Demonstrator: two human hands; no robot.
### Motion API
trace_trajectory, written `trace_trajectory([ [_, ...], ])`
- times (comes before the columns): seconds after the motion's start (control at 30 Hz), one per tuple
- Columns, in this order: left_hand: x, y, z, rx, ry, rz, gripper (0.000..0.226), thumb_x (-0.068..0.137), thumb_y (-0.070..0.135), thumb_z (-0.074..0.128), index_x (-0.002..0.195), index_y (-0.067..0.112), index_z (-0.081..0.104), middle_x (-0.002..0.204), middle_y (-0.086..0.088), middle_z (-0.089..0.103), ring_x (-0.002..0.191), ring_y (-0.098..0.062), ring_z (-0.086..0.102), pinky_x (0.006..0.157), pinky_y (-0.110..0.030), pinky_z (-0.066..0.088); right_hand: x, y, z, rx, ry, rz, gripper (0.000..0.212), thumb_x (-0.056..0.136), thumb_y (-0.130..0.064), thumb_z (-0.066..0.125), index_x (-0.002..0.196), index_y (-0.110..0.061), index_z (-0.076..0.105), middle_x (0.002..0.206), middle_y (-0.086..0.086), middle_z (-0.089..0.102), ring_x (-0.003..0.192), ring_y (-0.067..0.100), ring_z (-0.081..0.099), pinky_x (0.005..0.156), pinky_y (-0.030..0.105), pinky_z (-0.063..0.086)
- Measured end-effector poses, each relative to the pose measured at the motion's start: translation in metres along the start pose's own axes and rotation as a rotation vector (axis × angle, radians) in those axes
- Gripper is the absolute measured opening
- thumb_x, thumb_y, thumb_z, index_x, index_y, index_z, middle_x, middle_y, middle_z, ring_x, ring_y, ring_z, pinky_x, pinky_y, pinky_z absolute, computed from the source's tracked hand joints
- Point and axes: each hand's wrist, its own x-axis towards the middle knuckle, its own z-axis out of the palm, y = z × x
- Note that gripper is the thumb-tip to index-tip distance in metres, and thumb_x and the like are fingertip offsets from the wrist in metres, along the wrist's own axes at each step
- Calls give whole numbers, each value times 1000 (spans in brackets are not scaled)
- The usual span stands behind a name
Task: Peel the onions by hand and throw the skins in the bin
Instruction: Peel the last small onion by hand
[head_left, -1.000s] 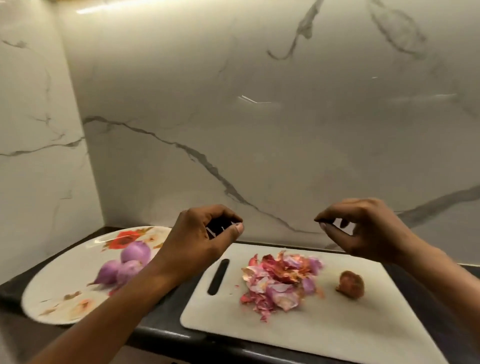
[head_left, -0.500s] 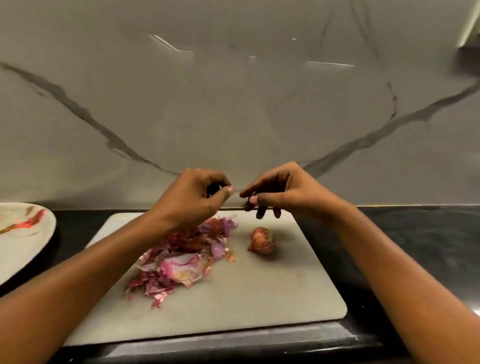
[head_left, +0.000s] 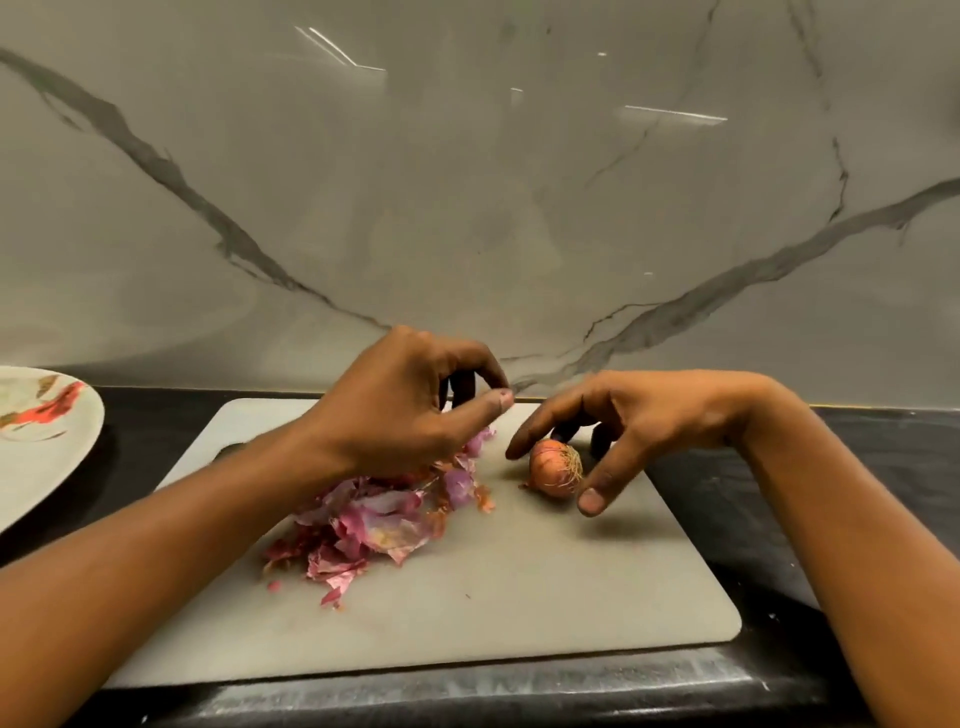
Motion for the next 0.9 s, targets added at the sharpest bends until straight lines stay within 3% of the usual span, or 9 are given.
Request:
trace_trajectory([
  [0.1, -1, 2, 1, -6, -73, 75, 22, 93, 45, 76, 109, 31, 76, 77, 13, 70, 60, -19, 63, 52, -39, 52, 4, 1, 4, -4, 90, -17, 48, 82, -16, 89, 126, -32, 75, 123, -6, 74, 117, 15, 68, 92, 22, 53],
  [0.23, 1, 5, -1, -6, -168, 154, 47, 83, 46, 87, 122, 27, 71, 99, 15, 70, 82, -10, 69, 63, -22, 54, 13, 4, 10, 156, 223, -102, 30, 88, -11, 85, 116, -17, 77, 104, -1, 78, 95, 13, 70, 83, 28, 53],
  [0.37, 1, 1, -1, 26, -118, 155, 62, 74, 51, 93, 121, 23, 62, 108, 13, 62, 89, -7, 65, 68, -22, 56, 24, -1, 16, 250, 350, -152, 30, 87, -17, 87, 114, -16, 75, 105, 9, 80, 92, 19, 70, 77, 32, 51],
  [0.43, 2, 0, 0, 1, -75, 107, 63, 72, 50, 95, 118, 25, 59, 106, 11, 62, 88, -12, 66, 64, -27, 58, 28, -2, 16, 289, 424, -165, 34, 83, -18, 89, 113, -13, 74, 102, 13, 80, 86, 21, 69, 74, 36, 51],
  [0.63, 2, -1, 2, -124, 59, -37, 51, 72, 43, 96, 99, 25, 57, 85, 3, 70, 73, -23, 68, 60, -44, 57, 38, -6, 22, 427, 554, -252, 27, 82, -22, 85, 105, -9, 79, 92, 11, 78, 75, 13, 67, 63, 25, 50],
  [0.8, 3, -4, 2, -136, 102, -60, 39, 78, 31, 94, 99, 19, 63, 84, 3, 74, 74, -22, 75, 63, -42, 61, 45, -1, 24, 473, 737, -272, 22, 90, -28, 78, 97, -8, 84, 80, 12, 77, 69, 15, 63, 59, 27, 47],
  [0.9, 2, -6, 2, -124, 125, -104, 37, 76, 30, 95, 95, 18, 66, 82, 2, 75, 74, -19, 75, 64, -40, 62, 51, 1, 29, 425, 781, -250, 20, 98, -24, 71, 101, -9, 84, 84, 11, 79, 73, 18, 69, 64, 28, 56],
])
